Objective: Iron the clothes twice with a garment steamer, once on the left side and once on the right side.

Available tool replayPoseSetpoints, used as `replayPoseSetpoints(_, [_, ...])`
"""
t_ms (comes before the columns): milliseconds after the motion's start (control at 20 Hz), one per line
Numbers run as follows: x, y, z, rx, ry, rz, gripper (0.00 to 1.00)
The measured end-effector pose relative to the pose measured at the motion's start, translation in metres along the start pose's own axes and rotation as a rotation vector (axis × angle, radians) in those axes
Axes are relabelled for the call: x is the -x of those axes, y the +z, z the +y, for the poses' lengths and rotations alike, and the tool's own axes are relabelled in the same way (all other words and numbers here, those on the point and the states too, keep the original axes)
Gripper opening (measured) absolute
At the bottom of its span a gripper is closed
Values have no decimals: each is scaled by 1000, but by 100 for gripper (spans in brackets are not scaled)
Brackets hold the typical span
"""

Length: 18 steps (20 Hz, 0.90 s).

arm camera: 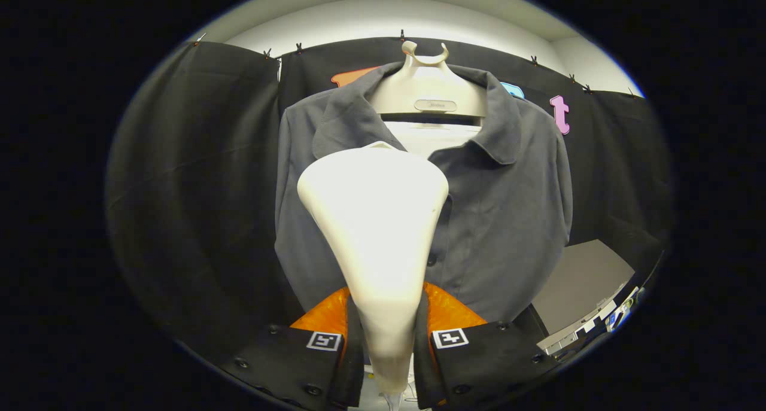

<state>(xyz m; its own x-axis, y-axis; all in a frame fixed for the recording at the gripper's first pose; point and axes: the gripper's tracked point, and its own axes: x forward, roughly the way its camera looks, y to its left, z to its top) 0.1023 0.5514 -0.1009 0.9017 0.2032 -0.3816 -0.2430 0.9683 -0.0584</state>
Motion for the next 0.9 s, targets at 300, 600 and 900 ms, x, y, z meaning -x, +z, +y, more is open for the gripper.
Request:
replayPoseSetpoints(300, [-32,-8,7,11,-29,23,42])
replayPoseSetpoints(600, [-55,-34,4,41,-54,57,42])
replayPoseSetpoints(900, [-62,-71,6,35,-44,107,42])
